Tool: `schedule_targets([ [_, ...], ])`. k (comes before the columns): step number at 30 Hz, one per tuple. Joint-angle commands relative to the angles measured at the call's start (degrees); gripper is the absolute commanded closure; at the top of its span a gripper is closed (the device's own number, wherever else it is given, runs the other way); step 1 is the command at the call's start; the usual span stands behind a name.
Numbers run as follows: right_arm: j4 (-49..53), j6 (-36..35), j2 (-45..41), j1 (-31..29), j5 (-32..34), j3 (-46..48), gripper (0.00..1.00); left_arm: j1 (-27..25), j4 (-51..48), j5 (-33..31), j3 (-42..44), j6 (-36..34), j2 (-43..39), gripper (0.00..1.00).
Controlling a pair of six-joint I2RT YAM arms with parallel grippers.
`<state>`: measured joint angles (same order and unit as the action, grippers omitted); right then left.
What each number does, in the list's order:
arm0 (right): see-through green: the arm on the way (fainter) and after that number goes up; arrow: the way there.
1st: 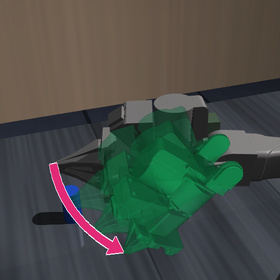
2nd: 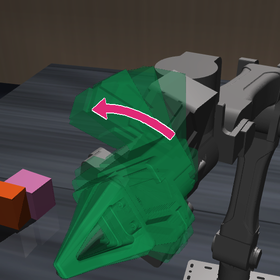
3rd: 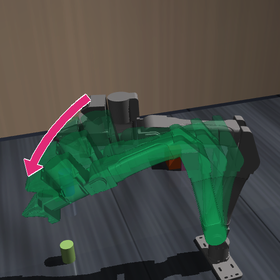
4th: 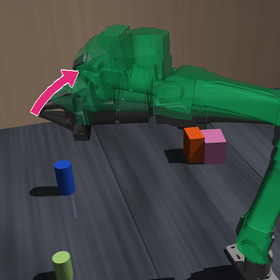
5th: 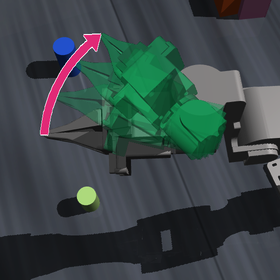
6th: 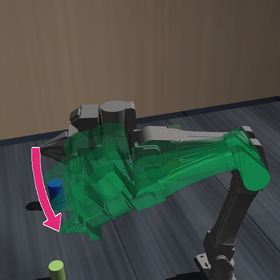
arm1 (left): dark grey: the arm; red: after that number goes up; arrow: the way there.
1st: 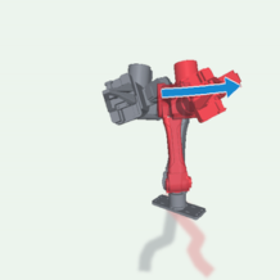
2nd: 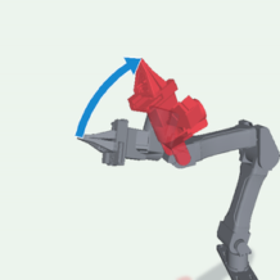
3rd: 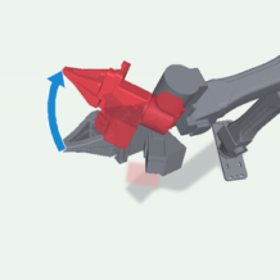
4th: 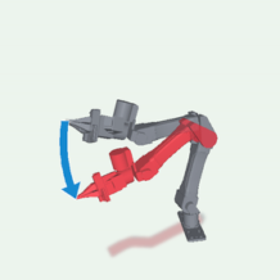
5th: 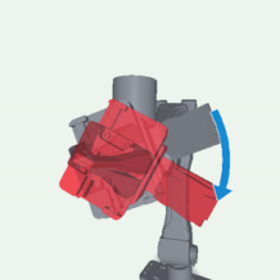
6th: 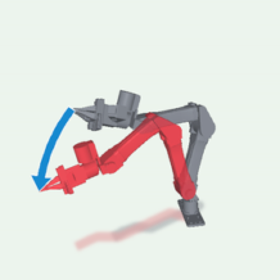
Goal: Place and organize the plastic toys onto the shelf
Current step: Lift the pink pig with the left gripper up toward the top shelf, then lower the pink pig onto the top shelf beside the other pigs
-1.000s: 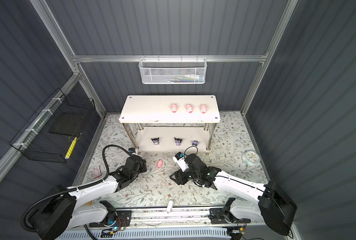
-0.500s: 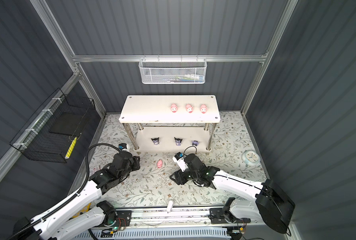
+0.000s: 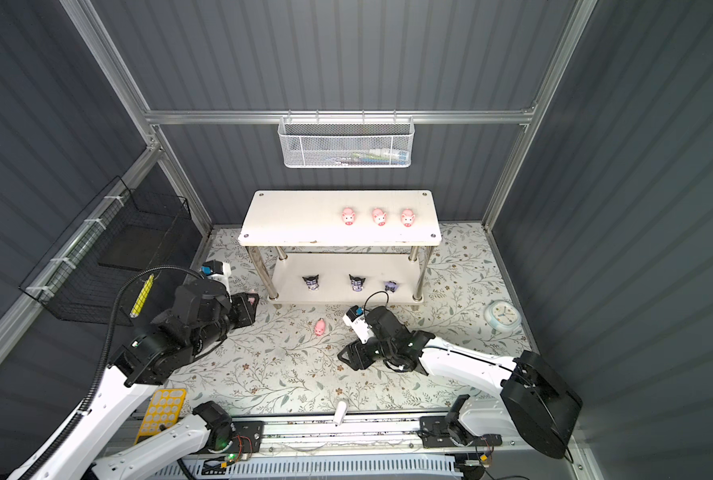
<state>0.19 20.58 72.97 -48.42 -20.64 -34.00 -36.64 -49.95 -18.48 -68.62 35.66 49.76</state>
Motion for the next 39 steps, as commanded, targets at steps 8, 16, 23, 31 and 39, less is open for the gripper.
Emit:
schedule_targets([
  [8,-1.2,-0.1,0.8,0.1,-0.8,-1.5,0.4,-0.1,-11.9,4.9,-29.1,-9.9,14.8,0.68],
  [16,-2.0,-0.8,2.0,0.1,-1.5,-1.7,0.41,-0.1,-4.7,6.4,-40.2,-14.3,25.2,0.68],
  [23,-1.2,-2.2,3.3,0.1,-1.7,-2.5,0.41,-0.1,-1.7,4.8,-47.6,-16.0,37.0,0.69],
  [31,-1.6,-2.2,4.4,0.1,-2.5,-3.2,0.41,-0.1,2.4,2.2,-53.2,-16.5,46.0,0.71],
  [39,-1.5,-2.0,5.2,0.1,-2.7,-3.4,0.4,-0.1,4.1,2.0,-56.3,-16.4,51.5,0.71],
])
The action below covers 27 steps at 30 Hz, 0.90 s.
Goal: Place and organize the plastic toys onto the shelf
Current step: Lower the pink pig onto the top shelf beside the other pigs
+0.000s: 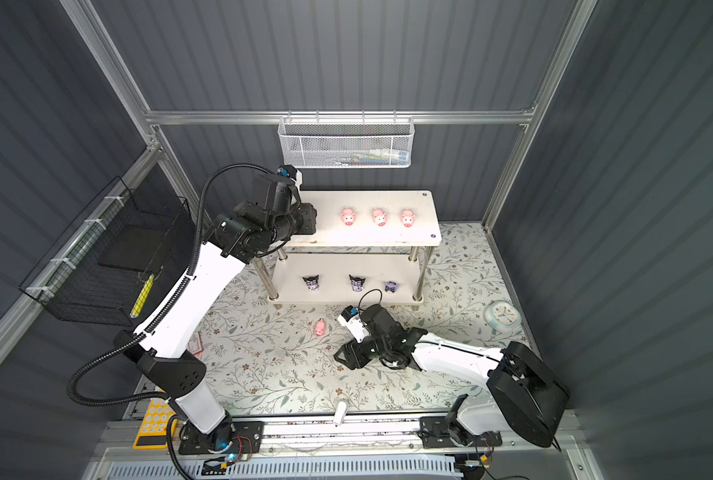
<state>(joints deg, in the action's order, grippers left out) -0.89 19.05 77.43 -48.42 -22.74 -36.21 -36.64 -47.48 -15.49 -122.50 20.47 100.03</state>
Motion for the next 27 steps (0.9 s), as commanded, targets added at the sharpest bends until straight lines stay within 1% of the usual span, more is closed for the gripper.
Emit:
schedule_targets([
  [1,-0.6,-0.3,0.8,0.1,-0.6,-1.2,0.41,-0.1,1.6,-1.3,-3.0,-1.3,1.9,0.7],
  [10,-0.8,0.1,0.9,0.1,-0.2,-1.0,0.41,-0.1,1.4,-3.9,-5.9,-1.6,5.9,0.7],
  [27,-1.1,0.2,1.9,0.4,-0.2,-1.0,0.41,-0.1,0.0,-5.5,-7.3,-1.5,8.0,0.67],
])
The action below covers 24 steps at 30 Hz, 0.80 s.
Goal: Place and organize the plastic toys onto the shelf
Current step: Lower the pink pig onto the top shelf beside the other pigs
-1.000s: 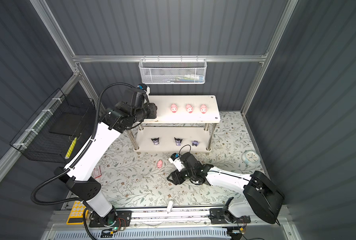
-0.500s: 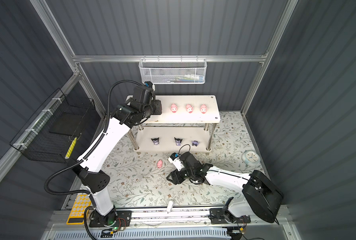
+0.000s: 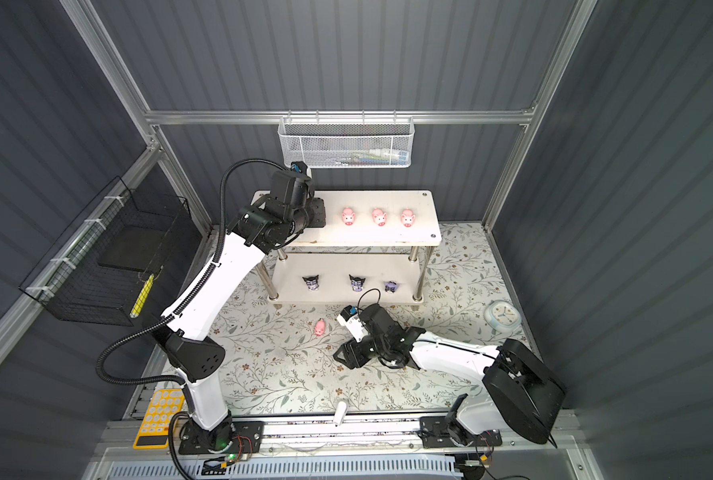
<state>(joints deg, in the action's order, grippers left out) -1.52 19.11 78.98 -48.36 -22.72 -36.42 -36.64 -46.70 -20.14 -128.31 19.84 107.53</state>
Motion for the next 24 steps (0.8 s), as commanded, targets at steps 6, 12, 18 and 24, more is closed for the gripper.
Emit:
schedule_targets([
  [6,-0.7,0.2,0.7,0.5,-0.3,-0.7,0.41,-0.1,-1.3,-0.3,-1.5,-0.4,0.5,0.67],
  [12,-0.9,0.4,1.0,0.5,-0.4,-0.7,0.41,0.0,-2.0,-0.2,-1.2,-0.2,0.5,0.67],
  [18,-1.1,0.6,1.0,0.6,-0.3,-0.5,0.41,-0.1,-2.0,-0.3,0.2,-0.1,-0.2,0.66],
  [24,-1.2,0.7,1.0,0.6,-0.3,-0.3,0.41,-0.1,-2.2,-0.3,0.3,0.2,-0.2,0.65],
])
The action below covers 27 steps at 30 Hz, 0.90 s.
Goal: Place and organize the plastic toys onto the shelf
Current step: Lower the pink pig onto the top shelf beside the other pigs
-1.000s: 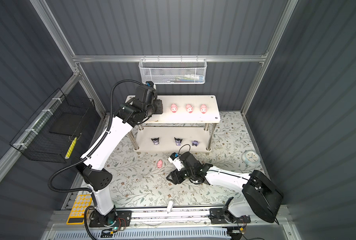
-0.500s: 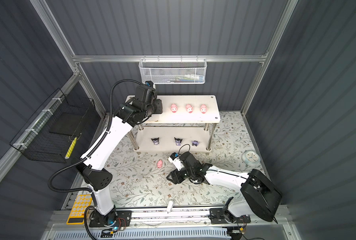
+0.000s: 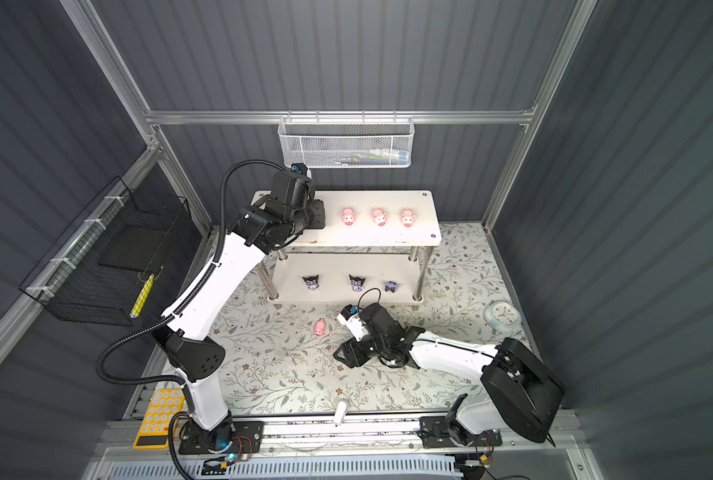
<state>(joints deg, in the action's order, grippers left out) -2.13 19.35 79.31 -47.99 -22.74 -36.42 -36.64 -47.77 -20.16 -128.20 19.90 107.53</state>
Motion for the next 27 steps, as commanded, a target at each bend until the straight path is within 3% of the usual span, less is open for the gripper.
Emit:
schedule_targets([
  [1,-0.5,0.4,0.7,0.3,-0.3,-0.4,0.41,-0.1,-1.2,-0.2,0.3,0.1,-0.3,0.65],
  [18,-0.6,0.2,1.3,0.3,-0.5,-0.7,0.41,-0.1,-0.2,0.9,-0.1,0.1,-1.5,0.41],
  [27,-0.5,0.0,2.3,0.4,-1.2,-1.5,0.41,-0.1,0.5,1.7,-0.3,-0.2,-1.8,0.39],
])
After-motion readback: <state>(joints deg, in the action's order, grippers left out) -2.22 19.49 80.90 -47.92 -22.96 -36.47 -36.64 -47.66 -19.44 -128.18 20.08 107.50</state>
